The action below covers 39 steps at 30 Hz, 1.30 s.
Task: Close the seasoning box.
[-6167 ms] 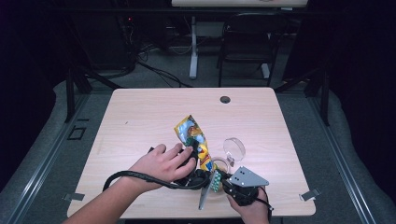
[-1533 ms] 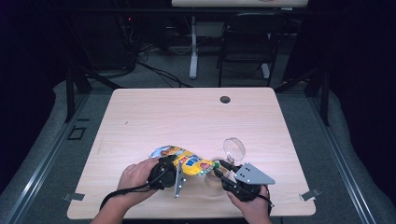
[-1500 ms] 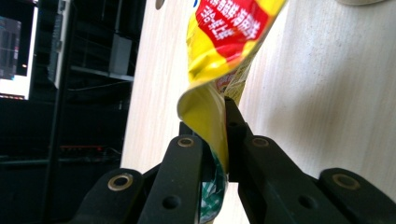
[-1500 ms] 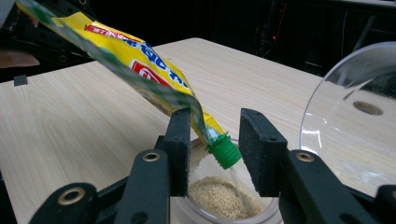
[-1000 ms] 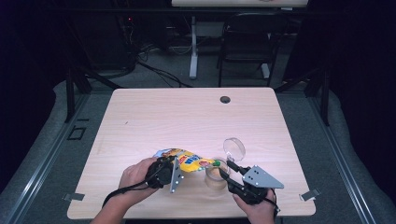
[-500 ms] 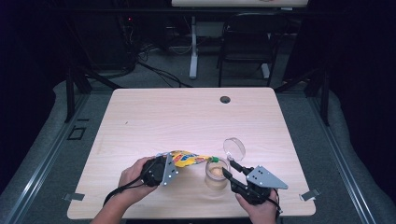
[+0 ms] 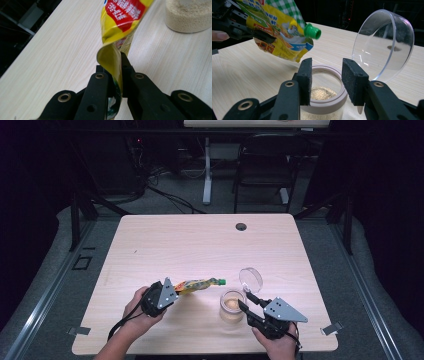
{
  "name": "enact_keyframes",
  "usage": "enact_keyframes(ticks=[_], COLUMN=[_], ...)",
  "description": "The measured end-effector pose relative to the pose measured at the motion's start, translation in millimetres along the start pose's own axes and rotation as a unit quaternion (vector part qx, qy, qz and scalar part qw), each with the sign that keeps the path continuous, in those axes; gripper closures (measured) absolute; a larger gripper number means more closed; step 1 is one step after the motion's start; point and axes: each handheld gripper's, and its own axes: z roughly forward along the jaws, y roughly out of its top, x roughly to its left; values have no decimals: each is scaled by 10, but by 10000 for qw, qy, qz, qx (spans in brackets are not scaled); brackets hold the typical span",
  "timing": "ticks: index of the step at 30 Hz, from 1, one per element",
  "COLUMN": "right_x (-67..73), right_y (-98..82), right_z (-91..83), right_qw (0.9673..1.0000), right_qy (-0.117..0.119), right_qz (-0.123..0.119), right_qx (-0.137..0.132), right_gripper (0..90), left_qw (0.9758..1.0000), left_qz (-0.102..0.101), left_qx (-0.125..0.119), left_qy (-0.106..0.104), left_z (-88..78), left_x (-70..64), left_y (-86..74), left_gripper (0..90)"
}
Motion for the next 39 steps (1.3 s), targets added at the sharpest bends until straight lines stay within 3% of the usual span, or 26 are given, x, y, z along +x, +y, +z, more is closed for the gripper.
enact_keyframes(ticks=[7,14,22,31,39], right_x=[-8,-12,-13,-20,-23], right_y=[-8,-13,-21,-23,-20], right_z=[-1,-4,2,2,4], right_qw=[10000,10000,10000,10000,10000], right_qy=[-7,-23,-41,-38,-39], right_qz=[20,45,50,59,79], right_qx=[1,-1,19,26,10], right_gripper=[609,609,608,607,607], left_qw=[9979,9928,9853,9714,9659], left_qz=[-599,-1117,-1593,-2204,-2411], left_qx=[-140,-322,-509,-785,-859], left_qy=[-191,-293,-353,-412,-385], left_z=[-4,-9,3,45,46], left_x=[100,170,245,322,333], left_y=[-172,-313,-459,-612,-682], left_gripper=[887,887,887,886,861])
